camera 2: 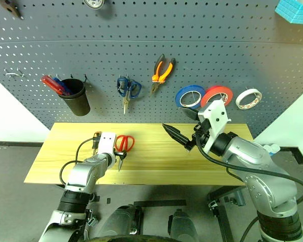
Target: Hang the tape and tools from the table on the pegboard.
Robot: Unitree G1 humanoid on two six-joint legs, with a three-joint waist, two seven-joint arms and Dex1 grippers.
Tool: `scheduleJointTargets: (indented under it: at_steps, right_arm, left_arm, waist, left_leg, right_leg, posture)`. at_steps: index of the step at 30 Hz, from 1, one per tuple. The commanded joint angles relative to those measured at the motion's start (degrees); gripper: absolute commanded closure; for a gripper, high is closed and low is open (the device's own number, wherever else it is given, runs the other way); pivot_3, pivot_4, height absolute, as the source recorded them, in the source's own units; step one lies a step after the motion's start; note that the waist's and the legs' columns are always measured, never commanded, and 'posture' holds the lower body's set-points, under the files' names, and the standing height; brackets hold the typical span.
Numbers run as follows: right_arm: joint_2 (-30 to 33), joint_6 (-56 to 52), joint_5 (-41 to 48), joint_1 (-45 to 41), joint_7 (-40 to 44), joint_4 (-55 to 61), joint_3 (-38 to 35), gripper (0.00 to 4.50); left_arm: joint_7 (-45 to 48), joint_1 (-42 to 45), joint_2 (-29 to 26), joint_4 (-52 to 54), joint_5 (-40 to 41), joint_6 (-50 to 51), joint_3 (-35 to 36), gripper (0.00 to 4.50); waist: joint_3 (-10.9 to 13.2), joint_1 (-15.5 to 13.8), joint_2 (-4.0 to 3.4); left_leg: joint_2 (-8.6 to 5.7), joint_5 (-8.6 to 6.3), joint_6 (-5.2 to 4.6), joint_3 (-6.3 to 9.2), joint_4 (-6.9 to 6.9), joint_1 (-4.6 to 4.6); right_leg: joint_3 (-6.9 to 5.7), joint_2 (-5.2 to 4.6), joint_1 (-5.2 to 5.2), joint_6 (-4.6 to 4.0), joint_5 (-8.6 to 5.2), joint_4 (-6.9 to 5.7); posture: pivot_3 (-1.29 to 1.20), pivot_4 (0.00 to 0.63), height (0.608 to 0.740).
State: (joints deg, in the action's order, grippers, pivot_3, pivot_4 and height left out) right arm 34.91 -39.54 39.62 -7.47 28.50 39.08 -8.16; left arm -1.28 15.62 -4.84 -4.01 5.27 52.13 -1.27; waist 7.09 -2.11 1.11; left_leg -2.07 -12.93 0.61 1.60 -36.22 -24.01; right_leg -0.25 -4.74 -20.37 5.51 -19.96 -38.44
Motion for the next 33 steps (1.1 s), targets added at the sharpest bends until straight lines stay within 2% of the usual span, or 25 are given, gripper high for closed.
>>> scheduleJointTargets:
  at_steps: [1, 11, 18, 33]
  right_arm:
    - [0.5, -0.1, 1.2, 0.1, -0.5, 2.9, -1.4, 0.4]
    - [0.9, -1.1, 1.8, 1.9, -1.8, 4.6, -2.7, 0.4]
    - [1.0, -1.0, 1.9, 2.9, -2.4, 5.2, -2.7, 0.4]
    - [1.3, -1.3, 2.4, 4.4, -3.4, 6.1, -3.3, 0.4]
  left_arm:
    - [0.0, 2.1, 0.9, -3.0, -0.4, -2.3, 0.7, 0.0]
    - [-0.3, 3.3, 2.7, -10.4, -0.8, -6.4, 1.8, 0.0]
    - [-0.9, 2.6, 2.8, -11.2, -1.3, -6.9, 2.4, 0.0]
    - [-1.0, 5.2, 2.1, -20.1, -1.3, -12.3, 5.1, 0.0]
  waist:
    - [0.0, 0.0, 0.0]
    - [0.1, 0.5, 0.01]
    - [0.1, 1.7, 0.01]
    - [0.1, 1.6, 0.01]
  left_leg:
    - [0.0, 0.0, 0.0, 0.0, 0.0, -0.01]
    - [0.0, -0.03, -0.04, 0.0, 0.01, -0.06]
    - [-0.01, -0.04, -0.06, 0.0, -0.01, -0.11]
    - [-0.01, -0.04, -0.07, 0.0, 0.0, -0.1]
  right_leg:
    - [0.0, 0.0, -0.01, 0.0, 0.0, 0.0]
    - [0.0, -0.04, -0.03, 0.0, 0.0, 0.06]
    - [0.0, -0.05, -0.04, 0.01, 0.0, 0.07]
    - [-0.01, -0.04, -0.05, 0.02, 0.01, 0.07]
  posture:
    - [-0.04, 0.121, 0.74]
    - [-0.06, 0.121, 0.74]
    - [-0.06, 0.113, 0.74]
    - [-0.07, 0.124, 0.74]
